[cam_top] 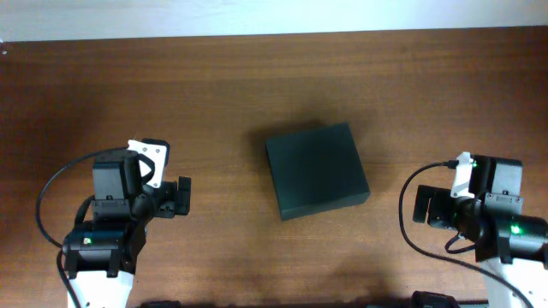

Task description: Pack container

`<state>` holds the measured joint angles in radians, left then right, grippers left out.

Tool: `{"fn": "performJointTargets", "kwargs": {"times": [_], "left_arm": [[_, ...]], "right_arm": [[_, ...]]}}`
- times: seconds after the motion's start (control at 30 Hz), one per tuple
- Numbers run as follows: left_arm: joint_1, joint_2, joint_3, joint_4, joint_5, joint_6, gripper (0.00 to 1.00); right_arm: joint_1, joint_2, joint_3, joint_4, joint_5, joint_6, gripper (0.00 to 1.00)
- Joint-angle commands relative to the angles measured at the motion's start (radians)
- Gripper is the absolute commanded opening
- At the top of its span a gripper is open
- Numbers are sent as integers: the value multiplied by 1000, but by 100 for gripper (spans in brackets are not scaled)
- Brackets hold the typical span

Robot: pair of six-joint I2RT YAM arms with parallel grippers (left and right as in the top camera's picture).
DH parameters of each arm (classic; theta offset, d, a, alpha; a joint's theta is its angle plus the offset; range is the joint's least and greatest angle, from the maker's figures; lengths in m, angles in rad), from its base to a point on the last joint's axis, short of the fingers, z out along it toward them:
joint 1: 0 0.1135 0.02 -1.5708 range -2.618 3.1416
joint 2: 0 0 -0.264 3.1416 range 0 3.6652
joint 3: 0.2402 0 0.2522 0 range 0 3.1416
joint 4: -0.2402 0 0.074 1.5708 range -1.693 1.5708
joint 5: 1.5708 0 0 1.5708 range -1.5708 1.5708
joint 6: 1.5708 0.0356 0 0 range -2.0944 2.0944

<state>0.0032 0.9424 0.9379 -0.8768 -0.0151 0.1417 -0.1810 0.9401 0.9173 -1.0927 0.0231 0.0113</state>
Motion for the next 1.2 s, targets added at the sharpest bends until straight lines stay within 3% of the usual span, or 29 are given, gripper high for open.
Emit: {"fn": "performJointTargets", "kwargs": {"times": [0.0,0.43,0.67,0.9,1.17], "left_arm": [[2,13,-6,5,-11,10,99],[2,14,-6,5,-11,10,99],[2,14,-6,5,-11,10,99],[2,14,-6,5,-11,10,99],[2,14,-6,5,-11,10,99]], "right_arm": [[7,31,-5,9,6,4,99],[7,58,-4,22,-62,4,99],[13,61,-6,139,-109,-3,99],[50,-225,-92,315,-113,-6,99],[173,-659,-439,645,-109,5,99]]}}
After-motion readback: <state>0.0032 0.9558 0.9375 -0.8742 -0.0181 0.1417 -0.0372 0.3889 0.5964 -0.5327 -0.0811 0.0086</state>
